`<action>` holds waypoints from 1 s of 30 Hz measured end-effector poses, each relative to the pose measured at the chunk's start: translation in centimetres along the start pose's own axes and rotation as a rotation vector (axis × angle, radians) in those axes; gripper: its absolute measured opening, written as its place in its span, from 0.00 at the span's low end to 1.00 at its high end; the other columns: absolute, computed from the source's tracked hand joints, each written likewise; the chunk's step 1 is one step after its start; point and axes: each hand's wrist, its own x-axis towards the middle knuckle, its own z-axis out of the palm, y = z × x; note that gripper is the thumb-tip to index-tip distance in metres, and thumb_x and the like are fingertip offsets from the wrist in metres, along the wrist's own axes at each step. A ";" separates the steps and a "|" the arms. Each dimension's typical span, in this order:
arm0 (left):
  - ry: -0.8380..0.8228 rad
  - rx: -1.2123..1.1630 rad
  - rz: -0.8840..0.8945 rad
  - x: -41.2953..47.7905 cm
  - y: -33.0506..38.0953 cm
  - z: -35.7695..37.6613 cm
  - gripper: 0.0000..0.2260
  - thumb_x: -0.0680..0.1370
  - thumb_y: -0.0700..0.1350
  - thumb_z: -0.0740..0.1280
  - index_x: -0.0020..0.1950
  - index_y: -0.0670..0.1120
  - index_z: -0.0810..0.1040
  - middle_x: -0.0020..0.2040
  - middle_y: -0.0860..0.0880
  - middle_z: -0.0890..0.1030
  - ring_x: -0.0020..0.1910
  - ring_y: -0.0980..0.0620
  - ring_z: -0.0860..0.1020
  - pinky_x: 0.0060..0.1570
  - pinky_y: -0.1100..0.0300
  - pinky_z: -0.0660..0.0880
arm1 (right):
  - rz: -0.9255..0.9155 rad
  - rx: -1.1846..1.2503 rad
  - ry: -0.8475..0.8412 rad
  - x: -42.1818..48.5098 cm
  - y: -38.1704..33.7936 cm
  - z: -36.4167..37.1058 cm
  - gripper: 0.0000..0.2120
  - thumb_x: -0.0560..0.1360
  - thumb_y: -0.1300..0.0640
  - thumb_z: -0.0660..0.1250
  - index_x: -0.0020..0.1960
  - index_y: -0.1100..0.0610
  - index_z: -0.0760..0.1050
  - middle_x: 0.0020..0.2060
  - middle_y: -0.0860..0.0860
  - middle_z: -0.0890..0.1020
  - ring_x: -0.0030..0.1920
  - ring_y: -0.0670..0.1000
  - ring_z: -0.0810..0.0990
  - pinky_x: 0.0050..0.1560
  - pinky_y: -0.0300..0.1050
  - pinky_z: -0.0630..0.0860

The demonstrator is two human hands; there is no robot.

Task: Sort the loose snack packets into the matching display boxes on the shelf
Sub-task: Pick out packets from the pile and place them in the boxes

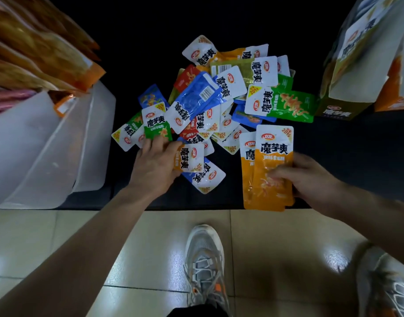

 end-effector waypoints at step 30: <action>-0.379 -1.758 -0.433 0.7 17.8 -2.9 0.19 0.81 0.56 0.66 0.69 0.49 0.75 0.60 0.46 0.84 0.61 0.45 0.82 0.63 0.38 0.76 | -0.232 0.105 -0.041 -2.1 -0.9 -2.4 0.23 0.72 0.50 0.70 0.66 0.47 0.73 0.56 0.45 0.85 0.55 0.48 0.84 0.55 0.52 0.81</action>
